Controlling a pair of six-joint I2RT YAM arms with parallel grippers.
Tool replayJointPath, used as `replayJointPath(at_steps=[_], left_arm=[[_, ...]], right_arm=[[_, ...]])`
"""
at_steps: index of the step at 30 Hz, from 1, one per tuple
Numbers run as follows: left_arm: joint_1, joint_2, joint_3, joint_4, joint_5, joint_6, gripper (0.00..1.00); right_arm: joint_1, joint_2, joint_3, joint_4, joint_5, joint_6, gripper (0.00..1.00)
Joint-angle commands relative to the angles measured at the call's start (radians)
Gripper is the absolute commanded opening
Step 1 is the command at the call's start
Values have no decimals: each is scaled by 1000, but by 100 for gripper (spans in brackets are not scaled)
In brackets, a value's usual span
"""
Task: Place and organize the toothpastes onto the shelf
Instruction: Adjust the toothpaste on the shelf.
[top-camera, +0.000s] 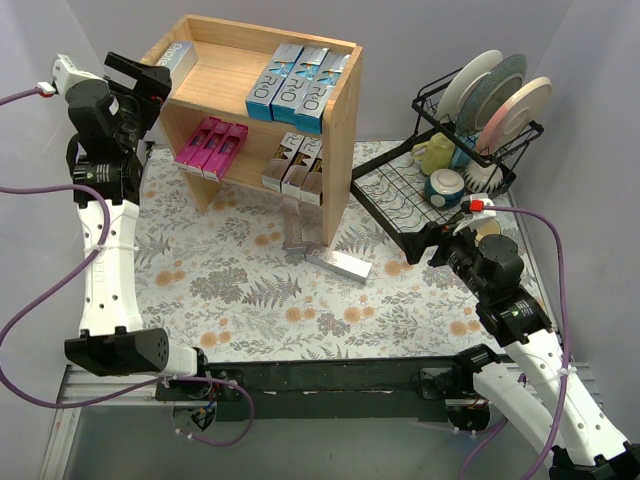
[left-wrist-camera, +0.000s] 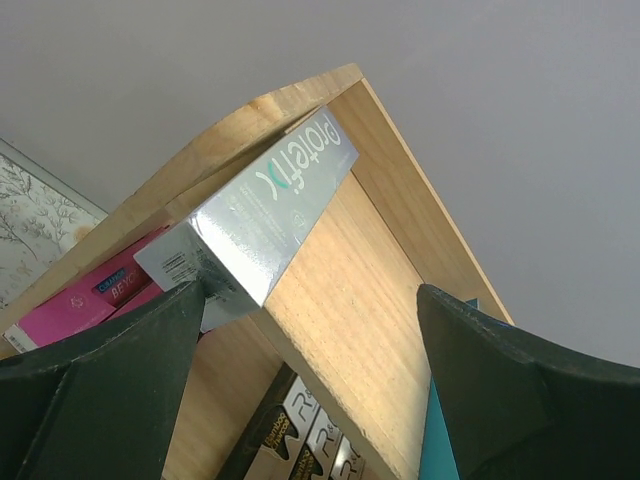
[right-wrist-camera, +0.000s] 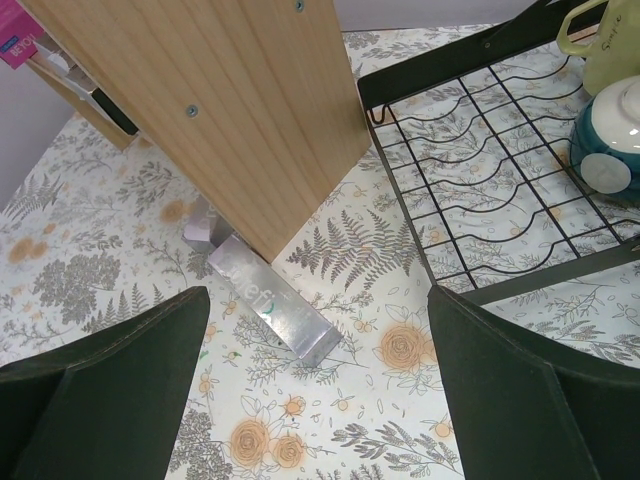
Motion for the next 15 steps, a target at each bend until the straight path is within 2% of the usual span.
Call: replayJointPath(at_steps=[1, 15], left_arm=[[5, 21, 57, -4, 22, 2, 87], [5, 105, 123, 34, 42, -10, 86]], right_arm=[[-7, -6, 8, 24, 18, -14, 98], [-7, -5, 20, 2, 31, -32, 98]])
